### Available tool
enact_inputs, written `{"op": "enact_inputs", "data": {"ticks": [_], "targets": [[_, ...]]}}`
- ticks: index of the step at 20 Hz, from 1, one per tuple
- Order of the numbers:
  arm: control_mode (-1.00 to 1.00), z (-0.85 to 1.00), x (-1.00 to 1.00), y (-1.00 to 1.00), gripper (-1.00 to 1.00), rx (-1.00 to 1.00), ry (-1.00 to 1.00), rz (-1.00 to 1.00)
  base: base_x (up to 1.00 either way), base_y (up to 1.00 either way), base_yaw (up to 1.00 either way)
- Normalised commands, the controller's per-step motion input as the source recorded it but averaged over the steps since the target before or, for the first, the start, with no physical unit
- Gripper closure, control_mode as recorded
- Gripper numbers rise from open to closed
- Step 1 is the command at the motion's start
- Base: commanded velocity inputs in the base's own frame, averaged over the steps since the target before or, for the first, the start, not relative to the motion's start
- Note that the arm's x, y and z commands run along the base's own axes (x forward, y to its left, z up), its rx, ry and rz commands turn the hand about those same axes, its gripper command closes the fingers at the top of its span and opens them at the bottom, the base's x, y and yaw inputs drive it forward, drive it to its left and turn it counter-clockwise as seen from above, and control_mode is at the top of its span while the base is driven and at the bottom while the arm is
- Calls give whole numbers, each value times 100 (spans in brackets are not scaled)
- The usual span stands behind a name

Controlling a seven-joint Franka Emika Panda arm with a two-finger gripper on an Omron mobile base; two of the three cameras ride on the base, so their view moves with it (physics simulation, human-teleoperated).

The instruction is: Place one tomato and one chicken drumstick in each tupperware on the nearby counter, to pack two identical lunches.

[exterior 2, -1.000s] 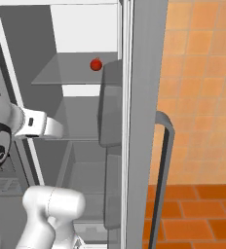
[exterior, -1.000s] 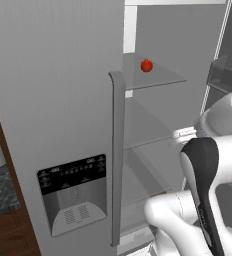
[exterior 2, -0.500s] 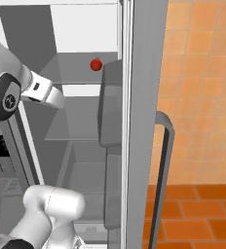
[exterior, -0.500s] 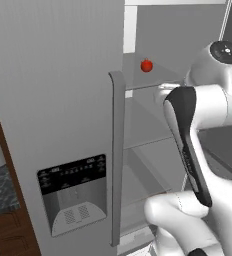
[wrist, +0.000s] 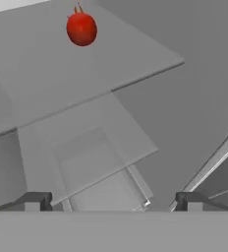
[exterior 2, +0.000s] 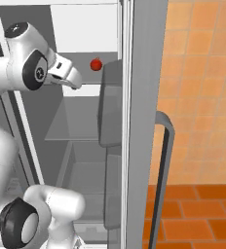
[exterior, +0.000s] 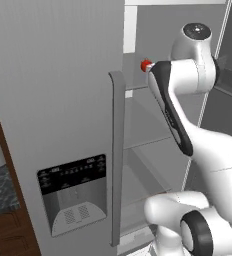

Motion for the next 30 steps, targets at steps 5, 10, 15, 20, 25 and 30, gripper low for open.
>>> {"op": "enact_inputs", "data": {"ticks": [5,10,15,20,25,30], "targets": [[-100,0,100,-31,-100,1,8,-4,0,0,0],[-100,0,100,-3,-100,1,1,0,0,0,0],[-100,-3,100,0,-100,0,0,0,0,0,0],[-100,-18,99,0,-100,0,-2,0,0,0,0],[-100,-26,82,0,-100,0,-8,0,0,0,0],[-100,-24,81,0,100,0,-6,0,0,0,0]]}}
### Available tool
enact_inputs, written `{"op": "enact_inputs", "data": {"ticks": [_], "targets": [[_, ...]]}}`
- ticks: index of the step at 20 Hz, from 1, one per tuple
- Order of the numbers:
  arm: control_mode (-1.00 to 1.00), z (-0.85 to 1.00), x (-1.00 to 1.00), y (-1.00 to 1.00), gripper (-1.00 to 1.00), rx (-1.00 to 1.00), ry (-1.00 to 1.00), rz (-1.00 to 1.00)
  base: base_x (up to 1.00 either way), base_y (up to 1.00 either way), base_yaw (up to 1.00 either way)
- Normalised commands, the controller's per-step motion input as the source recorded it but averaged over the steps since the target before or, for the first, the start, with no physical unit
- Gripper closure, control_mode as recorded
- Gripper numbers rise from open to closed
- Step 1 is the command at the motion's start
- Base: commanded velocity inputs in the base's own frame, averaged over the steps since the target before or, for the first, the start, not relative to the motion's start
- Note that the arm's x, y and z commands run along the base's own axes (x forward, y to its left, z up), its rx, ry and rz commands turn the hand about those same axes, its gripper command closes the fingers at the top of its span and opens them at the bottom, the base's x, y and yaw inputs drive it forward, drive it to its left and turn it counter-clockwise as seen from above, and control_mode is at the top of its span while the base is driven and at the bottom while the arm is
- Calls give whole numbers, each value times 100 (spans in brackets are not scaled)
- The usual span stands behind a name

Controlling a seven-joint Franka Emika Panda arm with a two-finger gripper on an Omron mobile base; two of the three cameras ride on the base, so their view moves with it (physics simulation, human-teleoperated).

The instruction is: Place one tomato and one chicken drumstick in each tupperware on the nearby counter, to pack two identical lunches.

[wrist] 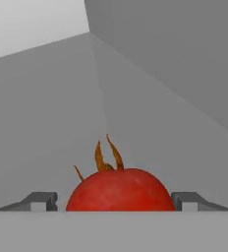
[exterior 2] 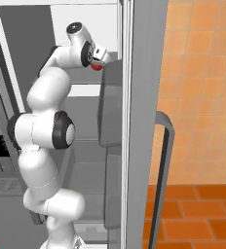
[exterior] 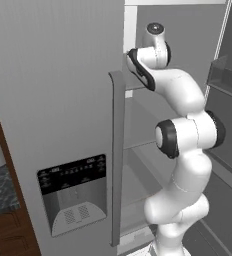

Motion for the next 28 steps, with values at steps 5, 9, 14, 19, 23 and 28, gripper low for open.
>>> {"op": "enact_inputs", "data": {"ticks": [5,9,14,19,23,28], "targets": [[-100,-40,28,-4,100,0,3,0,0,0,0],[-100,-64,-36,-1,100,-2,-2,0,0,0,0],[-100,-32,-100,0,100,-1,-21,-1,0,0,0],[-100,6,-100,-1,100,0,-4,0,0,0,0],[-100,24,-100,0,100,0,3,0,0,0,0],[-100,0,-100,0,100,0,2,0,0,0,0]]}}
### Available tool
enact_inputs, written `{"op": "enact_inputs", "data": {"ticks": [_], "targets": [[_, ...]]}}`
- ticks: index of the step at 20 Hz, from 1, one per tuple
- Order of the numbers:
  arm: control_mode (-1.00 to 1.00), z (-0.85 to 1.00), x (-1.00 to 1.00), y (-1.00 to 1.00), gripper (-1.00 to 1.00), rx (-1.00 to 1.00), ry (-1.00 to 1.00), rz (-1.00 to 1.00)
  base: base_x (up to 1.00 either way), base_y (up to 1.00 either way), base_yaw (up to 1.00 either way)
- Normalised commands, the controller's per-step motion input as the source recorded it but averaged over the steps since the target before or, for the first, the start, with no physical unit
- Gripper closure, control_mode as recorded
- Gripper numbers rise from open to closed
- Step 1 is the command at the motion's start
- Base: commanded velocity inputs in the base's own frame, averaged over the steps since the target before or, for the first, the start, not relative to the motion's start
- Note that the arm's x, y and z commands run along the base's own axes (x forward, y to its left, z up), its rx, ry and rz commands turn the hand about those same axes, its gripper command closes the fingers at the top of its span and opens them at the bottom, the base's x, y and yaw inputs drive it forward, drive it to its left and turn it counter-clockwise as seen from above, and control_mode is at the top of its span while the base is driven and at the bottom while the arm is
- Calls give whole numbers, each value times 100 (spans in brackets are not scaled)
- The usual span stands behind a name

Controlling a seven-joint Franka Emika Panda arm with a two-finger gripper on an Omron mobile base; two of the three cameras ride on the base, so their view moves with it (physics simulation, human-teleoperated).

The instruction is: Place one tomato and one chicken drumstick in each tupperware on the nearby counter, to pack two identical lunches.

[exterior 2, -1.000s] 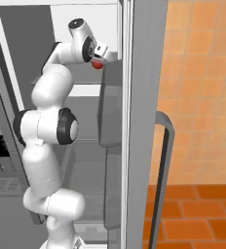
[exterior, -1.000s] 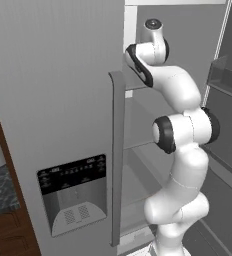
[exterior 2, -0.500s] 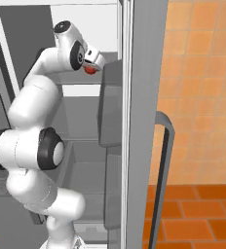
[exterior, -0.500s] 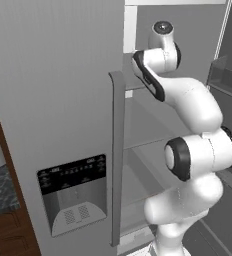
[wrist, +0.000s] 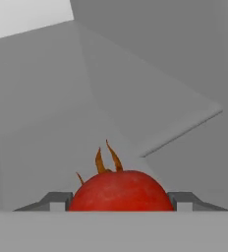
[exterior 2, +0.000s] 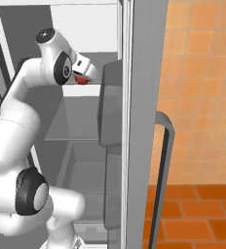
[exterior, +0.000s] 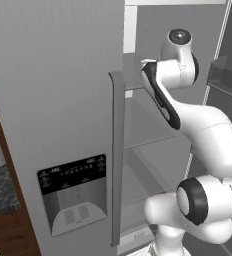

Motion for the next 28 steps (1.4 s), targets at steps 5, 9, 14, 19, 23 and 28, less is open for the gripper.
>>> {"op": "enact_inputs", "data": {"ticks": [5,9,14,19,23,28], "targets": [[-100,-32,-95,13,100,-5,4,0,0,0,0],[-100,-51,-100,8,100,-5,3,0,0,0,0],[-100,-75,-100,4,100,-5,6,0,0,0,0],[-100,-85,-100,1,100,-2,23,0,0,0,0],[100,-25,-25,2,100,-1,6,1,-75,22,7],[100,0,0,0,100,0,0,0,-90,89,17]]}}
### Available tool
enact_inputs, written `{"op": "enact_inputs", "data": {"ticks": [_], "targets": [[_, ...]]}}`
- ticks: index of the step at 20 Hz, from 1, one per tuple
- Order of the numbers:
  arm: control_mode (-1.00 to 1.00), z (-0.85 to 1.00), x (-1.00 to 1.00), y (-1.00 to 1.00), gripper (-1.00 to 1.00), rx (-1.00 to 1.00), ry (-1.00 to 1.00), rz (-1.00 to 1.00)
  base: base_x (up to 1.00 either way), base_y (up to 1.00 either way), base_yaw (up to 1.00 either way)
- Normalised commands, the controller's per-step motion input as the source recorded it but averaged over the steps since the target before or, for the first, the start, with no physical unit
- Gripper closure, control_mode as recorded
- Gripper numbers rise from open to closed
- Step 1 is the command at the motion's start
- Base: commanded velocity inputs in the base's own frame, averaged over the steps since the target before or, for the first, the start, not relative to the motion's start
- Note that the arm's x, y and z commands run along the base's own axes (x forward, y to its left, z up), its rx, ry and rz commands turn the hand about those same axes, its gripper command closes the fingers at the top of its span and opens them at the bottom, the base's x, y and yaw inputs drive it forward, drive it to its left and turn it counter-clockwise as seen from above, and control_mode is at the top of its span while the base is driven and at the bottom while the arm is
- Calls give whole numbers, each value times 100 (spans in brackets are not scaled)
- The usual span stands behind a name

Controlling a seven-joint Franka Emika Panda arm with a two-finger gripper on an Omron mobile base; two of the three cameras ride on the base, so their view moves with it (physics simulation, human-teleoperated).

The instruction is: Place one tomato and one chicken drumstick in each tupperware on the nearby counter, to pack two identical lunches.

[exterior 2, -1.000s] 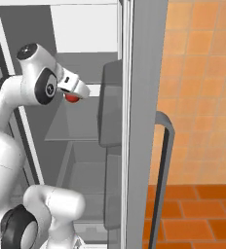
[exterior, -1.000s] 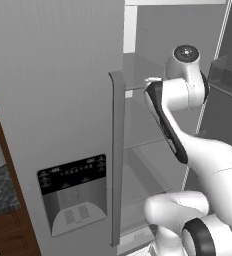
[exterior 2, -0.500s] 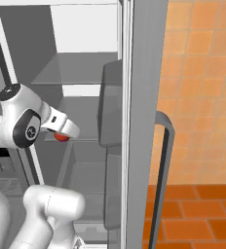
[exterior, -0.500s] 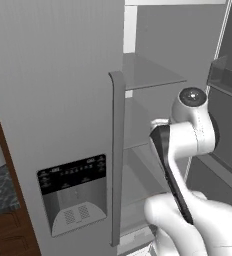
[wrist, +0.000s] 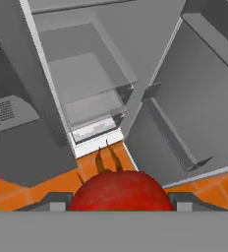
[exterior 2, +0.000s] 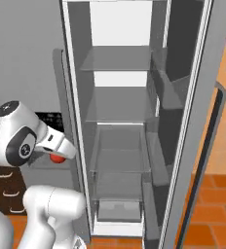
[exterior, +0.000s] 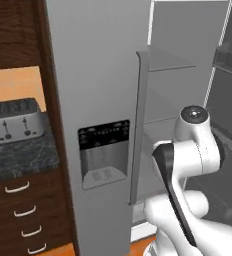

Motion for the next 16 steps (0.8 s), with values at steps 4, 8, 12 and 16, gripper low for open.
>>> {"op": "enact_inputs", "data": {"ticks": [4,8,12,16], "targets": [[100,0,0,0,100,0,0,0,-29,100,13],[100,0,0,0,100,0,0,0,-6,100,8],[100,0,0,0,100,0,0,0,0,100,17],[100,0,0,0,100,0,0,0,12,100,22]]}}
